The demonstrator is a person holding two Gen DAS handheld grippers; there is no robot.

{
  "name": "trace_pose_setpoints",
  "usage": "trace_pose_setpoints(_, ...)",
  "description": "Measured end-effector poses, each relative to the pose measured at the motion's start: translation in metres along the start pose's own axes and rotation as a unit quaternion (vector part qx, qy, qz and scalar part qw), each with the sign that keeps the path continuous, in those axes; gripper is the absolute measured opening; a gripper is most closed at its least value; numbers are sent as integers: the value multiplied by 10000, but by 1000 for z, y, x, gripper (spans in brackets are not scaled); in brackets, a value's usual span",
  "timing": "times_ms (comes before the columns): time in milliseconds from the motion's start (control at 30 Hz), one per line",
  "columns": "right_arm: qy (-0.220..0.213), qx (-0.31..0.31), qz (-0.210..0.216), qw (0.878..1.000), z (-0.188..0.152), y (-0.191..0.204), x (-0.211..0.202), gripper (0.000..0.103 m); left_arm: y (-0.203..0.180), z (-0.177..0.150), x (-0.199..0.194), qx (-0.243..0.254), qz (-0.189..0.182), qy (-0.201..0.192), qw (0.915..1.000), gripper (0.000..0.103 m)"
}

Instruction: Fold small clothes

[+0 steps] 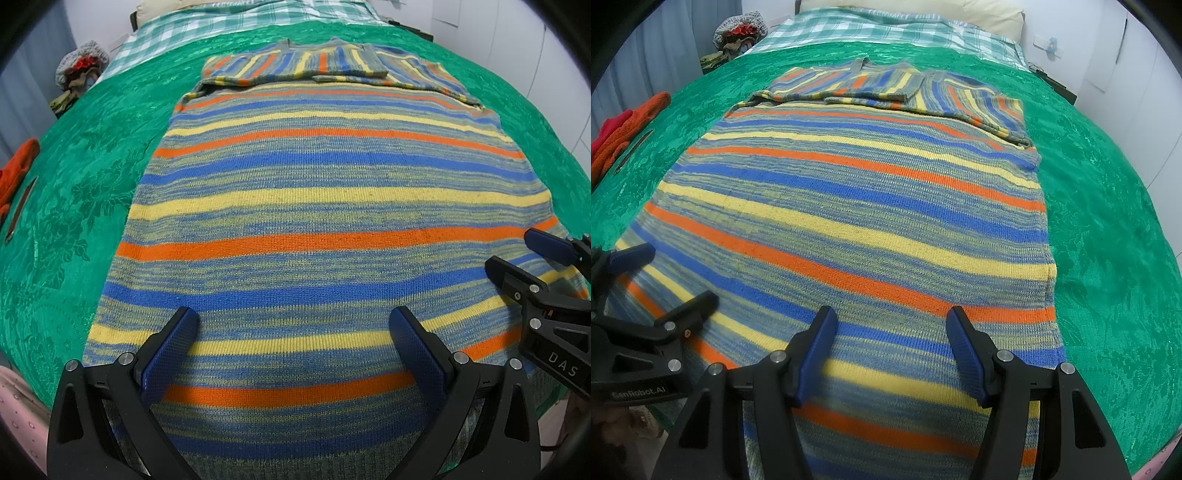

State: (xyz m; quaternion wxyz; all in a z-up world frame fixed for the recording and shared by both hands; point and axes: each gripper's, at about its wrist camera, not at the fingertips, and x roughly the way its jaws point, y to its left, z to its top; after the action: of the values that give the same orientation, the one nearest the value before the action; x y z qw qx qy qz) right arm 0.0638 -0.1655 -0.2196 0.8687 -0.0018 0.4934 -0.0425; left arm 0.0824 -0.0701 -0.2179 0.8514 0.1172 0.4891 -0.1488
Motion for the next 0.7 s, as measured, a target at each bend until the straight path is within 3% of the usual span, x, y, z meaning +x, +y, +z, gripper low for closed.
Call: trace_pose_setpoints(700, -3, -21, -10, 10000, 0, 0, 0, 63, -1, 0, -1, 18, 5, 21, 10000, 102)
